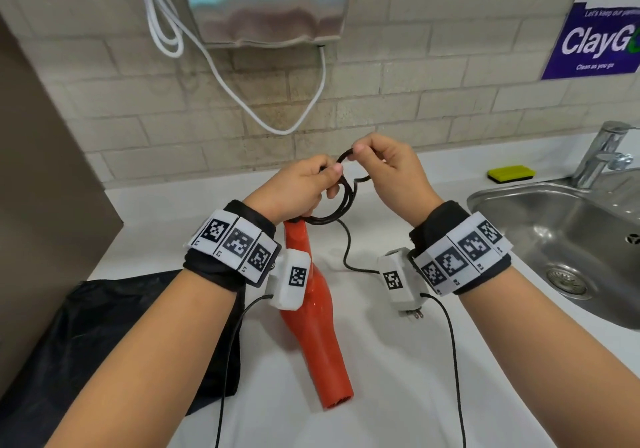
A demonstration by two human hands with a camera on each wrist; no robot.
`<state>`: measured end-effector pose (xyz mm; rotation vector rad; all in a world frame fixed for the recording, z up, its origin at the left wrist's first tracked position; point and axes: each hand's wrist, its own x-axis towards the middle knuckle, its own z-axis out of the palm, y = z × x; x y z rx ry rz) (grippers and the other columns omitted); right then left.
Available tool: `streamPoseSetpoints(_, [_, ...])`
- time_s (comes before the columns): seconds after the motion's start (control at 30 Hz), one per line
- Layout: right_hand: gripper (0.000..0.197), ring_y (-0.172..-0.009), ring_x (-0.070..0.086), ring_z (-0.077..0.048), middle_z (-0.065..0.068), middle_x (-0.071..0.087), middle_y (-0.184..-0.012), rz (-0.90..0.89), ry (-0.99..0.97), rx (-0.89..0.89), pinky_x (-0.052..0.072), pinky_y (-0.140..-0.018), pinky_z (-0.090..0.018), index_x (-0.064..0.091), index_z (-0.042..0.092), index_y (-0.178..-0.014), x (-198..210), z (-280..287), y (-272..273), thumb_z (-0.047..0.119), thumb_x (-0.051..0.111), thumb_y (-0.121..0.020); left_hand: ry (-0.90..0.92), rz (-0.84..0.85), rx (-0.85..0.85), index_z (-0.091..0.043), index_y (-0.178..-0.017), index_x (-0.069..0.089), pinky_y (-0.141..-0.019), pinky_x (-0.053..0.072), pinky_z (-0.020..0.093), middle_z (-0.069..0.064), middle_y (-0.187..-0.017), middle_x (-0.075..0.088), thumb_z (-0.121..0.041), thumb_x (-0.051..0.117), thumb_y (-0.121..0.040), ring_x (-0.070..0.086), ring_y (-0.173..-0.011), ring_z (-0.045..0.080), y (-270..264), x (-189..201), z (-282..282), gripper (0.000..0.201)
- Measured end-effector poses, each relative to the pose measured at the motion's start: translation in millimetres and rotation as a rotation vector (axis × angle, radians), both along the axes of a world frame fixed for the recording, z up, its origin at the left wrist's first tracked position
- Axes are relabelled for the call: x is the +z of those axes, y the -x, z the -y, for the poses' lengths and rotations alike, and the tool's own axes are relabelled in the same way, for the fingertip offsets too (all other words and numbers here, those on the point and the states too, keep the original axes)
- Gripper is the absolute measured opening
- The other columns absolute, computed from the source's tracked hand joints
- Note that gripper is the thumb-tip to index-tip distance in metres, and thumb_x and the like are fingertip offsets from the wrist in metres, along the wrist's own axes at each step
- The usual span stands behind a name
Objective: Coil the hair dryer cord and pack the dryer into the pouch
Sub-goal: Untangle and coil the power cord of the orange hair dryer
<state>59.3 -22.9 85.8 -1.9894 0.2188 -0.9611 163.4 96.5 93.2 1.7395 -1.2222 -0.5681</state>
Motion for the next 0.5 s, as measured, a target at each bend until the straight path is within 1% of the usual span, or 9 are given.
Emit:
streamPoseSetpoints(0.1, [0.014,-0.052,0.041,0.002,0.008,0.047,-0.068,-0.123,-0.031,-0.039,0.034,-0.054,-0.009,0.059,0.022,-0.084,-12,9,6,0.016,0.05,-0.092,-0.009,0.027,0.035,-0.017,-0.077,0.047,-0.036,0.026,0.016,0.004,-0.069,0.049,-0.029,0.038,-0.098,0.028,-0.034,0.004,0,-2,3,0.026])
streamPoseSetpoints(0.13, [0.01,-0.056,0.043,0.001,0.007,0.048,-0.075,-0.186,-0.025,-0.073,0.035,-0.058,-0.011,0.06,0.021,-0.094,-18,14,8,0.017,0.052,-0.091,-0.006,0.034,0.05,-0.018,-0.076,0.047,-0.037,0.026,0.017,0.006,-0.07,0.048,-0.029,0.038,-0.098,0.029,-0.034,0.004,0,-3,5,0.027])
streamPoseSetpoints(0.17, [0.015,-0.065,0.047,-0.004,0.005,0.049,-0.086,-0.283,0.006,-0.128,0.037,-0.063,-0.016,0.058,0.02,-0.104,-25,19,11,0.018,0.053,-0.09,0.0,0.038,0.067,-0.019,-0.074,0.047,-0.037,0.027,0.017,0.006,-0.07,0.048,-0.029,0.038,-0.098,0.029,-0.033,0.004,0,-4,6,0.027])
streamPoseSetpoints(0.2, [0.023,-0.076,0.049,-0.011,0.002,0.05,-0.096,-0.412,0.035,-0.168,0.038,-0.069,-0.021,0.055,0.017,-0.112,-32,25,15,0.021,0.055,-0.089,0.009,0.046,0.084,-0.02,-0.074,0.046,-0.038,0.027,0.018,0.006,-0.069,0.047,-0.028,0.038,-0.098,0.029,-0.033,0.004,-1,-4,8,0.027])
streamPoseSetpoints(0.27, [0.033,-0.092,0.051,-0.02,-0.005,0.053,-0.109,-0.789,0.109,-0.192,0.041,-0.08,-0.029,0.052,0.01,-0.119,-46,33,24,0.025,0.055,-0.09,0.024,0.069,0.109,-0.02,-0.076,0.046,-0.039,0.026,0.019,0.003,-0.067,0.046,-0.025,0.037,-0.098,0.03,-0.031,0.002,-2,-5,11,0.024])
streamPoseSetpoints(0.33, [0.041,-0.11,0.053,-0.025,-0.011,0.055,-0.125,-1.214,0.31,-0.15,0.043,-0.095,-0.033,0.053,0.004,-0.123,-73,40,27,0.031,0.049,-0.092,0.048,0.078,0.114,-0.021,-0.086,0.05,-0.04,0.027,0.019,-0.004,-0.068,0.047,-0.024,0.037,-0.098,0.032,-0.031,0.002,0,-6,13,0.017])
streamPoseSetpoints(0.37, [0.045,-0.115,0.052,-0.026,-0.011,0.055,-0.128,-1.371,0.389,-0.129,0.043,-0.099,-0.034,0.054,0.003,-0.123,-90,42,27,0.035,0.048,-0.092,0.056,0.088,0.116,-0.019,-0.093,0.052,-0.041,0.028,0.02,-0.005,-0.069,0.047,-0.024,0.038,-0.098,0.034,-0.031,0.002,1,-7,15,0.016])
streamPoseSetpoints(0.43, [0.047,-0.105,0.058,-0.025,-0.01,0.062,-0.119,-1.548,0.401,-0.111,0.047,-0.095,-0.035,0.06,0.004,-0.114,-120,44,26,0.041,0.055,-0.086,0.054,0.125,0.137,-0.013,-0.099,0.054,-0.044,0.028,0.022,-0.003,-0.073,0.05,-0.026,0.039,-0.097,0.036,-0.034,0.002,2,-8,16,0.02])
streamPoseSetpoints(0.5, [0.038,-0.089,0.059,-0.024,-0.01,0.066,-0.101,-1.587,0.377,-0.11,0.05,-0.085,-0.031,0.065,0.006,-0.1,-138,44,26,0.038,0.064,-0.079,0.043,0.135,0.155,-0.011,-0.095,0.054,-0.045,0.029,0.023,0.0,-0.075,0.051,-0.028,0.039,-0.097,0.036,-0.038,0.004,1,-8,16,0.023])
